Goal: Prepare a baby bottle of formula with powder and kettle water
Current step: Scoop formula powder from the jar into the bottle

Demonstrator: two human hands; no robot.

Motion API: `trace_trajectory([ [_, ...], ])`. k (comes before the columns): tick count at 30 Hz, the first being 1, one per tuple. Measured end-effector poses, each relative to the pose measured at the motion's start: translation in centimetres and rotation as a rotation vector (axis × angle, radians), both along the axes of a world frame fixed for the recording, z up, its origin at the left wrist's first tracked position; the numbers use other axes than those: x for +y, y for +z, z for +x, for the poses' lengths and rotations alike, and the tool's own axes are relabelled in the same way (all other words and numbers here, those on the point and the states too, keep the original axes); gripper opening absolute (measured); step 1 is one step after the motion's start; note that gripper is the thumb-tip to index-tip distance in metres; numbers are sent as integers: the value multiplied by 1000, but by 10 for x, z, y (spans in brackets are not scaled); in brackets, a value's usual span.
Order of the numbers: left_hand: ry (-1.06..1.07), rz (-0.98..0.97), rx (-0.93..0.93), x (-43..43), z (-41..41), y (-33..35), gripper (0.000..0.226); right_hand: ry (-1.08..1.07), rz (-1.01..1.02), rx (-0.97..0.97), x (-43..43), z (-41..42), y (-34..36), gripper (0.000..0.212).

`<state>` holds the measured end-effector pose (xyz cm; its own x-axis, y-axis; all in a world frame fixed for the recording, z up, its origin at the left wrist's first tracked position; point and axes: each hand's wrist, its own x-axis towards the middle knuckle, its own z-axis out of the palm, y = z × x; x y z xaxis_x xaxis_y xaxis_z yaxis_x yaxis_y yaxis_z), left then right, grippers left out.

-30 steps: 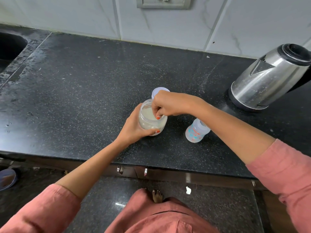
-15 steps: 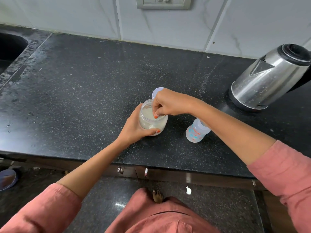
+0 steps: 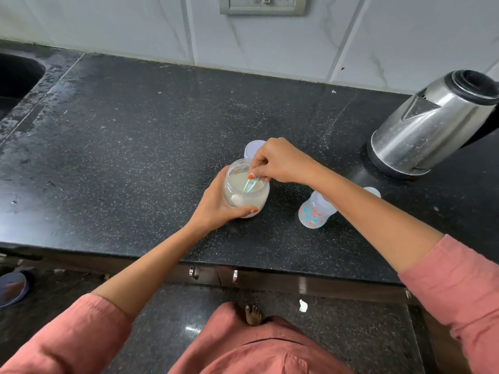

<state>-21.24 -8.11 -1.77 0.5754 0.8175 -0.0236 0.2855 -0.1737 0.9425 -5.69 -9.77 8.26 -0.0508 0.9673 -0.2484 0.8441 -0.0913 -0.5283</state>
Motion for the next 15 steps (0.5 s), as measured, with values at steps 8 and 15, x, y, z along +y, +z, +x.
trace_trajectory([
  [8,1,32,9,1,0,-3,80,-127,104,20,-20,13,-2,14],
  [15,4,20,5,1,0,-4,83,-170,131,59,-26,15,-6,14],
])
